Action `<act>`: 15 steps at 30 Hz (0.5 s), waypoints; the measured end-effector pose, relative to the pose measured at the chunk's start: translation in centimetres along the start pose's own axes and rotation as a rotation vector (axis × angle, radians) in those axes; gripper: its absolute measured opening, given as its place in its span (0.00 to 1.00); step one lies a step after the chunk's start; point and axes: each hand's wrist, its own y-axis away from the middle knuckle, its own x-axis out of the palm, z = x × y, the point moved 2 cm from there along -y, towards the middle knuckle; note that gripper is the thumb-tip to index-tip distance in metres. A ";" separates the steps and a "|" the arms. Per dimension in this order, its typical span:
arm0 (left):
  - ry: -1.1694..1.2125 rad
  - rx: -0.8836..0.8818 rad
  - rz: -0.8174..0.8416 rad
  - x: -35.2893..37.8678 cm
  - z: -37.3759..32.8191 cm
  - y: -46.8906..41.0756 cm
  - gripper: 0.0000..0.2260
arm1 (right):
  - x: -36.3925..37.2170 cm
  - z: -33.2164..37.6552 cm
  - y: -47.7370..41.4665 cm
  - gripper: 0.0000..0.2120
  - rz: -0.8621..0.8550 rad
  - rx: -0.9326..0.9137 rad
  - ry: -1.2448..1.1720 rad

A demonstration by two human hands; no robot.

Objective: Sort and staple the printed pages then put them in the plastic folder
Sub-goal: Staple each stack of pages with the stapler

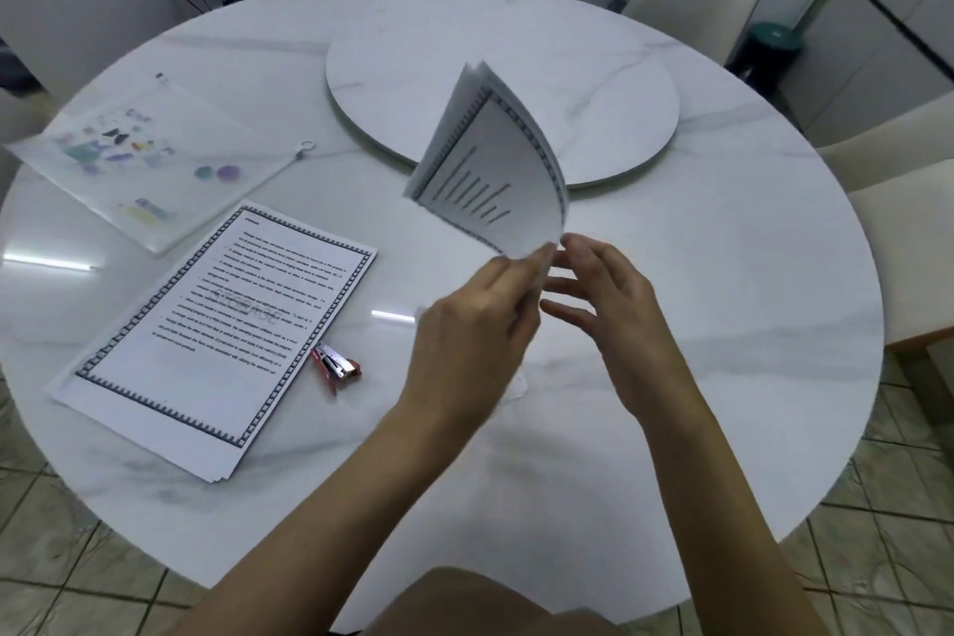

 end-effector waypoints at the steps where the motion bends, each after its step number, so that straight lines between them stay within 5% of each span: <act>1: -0.031 0.011 0.015 0.3 -0.5 0.2 0.14 | 0.0 0.2 0.2 0.28 0.008 -0.012 0.015; 5: 0.047 0.029 0.172 1.5 -1.2 0.9 0.16 | -0.7 0.6 0.7 0.10 -0.050 -0.095 0.092; 9: 0.306 -0.105 0.453 2.6 -0.8 1.7 0.22 | -2.7 0.2 0.4 0.08 -0.209 -0.128 0.191; 12: 0.375 -0.182 0.402 3.0 0.9 1.9 0.21 | -4.6 -0.1 0.3 0.07 -0.266 -0.160 0.255; 15: 0.485 -0.411 0.314 2.9 3.7 1.6 0.17 | -5.9 0.3 0.6 0.07 -0.145 -0.178 0.173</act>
